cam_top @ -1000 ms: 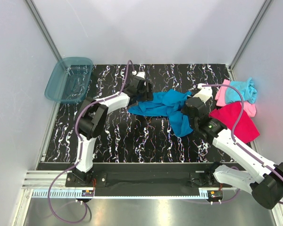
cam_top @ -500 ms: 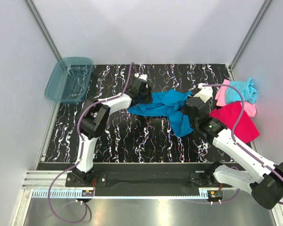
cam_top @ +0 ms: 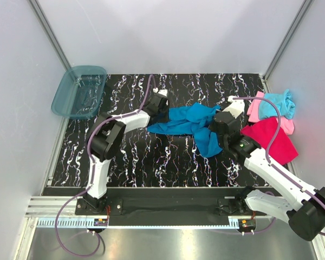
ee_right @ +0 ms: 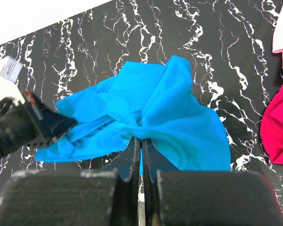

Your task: Fold and stack the t-shirts

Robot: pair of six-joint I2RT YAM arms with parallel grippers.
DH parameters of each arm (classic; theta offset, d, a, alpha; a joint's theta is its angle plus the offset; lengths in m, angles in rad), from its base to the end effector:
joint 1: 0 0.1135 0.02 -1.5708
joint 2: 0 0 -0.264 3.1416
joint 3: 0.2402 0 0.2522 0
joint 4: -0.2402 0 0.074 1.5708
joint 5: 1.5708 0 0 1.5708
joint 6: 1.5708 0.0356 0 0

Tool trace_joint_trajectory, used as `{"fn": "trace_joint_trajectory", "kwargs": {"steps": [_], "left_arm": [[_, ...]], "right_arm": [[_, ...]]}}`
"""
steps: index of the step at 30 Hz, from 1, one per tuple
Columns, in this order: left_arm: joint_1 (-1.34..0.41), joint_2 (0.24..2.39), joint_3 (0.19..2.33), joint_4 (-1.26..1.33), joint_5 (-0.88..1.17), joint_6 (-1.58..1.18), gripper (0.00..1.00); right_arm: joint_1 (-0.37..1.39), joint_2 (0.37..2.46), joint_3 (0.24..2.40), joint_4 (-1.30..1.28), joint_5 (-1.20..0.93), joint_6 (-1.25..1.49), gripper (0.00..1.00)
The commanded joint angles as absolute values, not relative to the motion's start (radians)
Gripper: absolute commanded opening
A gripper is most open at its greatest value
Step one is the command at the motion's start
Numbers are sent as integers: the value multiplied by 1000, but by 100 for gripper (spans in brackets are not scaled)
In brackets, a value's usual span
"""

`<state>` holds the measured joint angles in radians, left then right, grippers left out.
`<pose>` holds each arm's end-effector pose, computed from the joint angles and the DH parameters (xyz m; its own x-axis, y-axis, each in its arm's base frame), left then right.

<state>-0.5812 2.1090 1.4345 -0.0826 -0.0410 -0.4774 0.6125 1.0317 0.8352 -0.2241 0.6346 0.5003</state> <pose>0.3884 -0.2534 0.1588 -0.7505 -0.0563 -0.6585 0.2014 0.9295 -0.3090 0.2004 0.1150 0.3092 -0.3028 0.2594 -0.9171 0.1426 0.9638 0.2255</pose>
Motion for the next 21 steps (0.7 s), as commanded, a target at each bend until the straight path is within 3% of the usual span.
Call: {"fn": "trace_joint_trajectory", "kwargs": {"steps": [1,12,21], "left_arm": [[-594,1973,1385,-55,-121,-446,0],[-600,1513,1227,-87,-322,-382,0],[-652,1212,1137,-175,-446,-394,0]], "right_arm": [[601,1023,828,-175,652,515,0],[591,934,813,-175,698,520,0],[588,727,802,-181,768,563,0]]}}
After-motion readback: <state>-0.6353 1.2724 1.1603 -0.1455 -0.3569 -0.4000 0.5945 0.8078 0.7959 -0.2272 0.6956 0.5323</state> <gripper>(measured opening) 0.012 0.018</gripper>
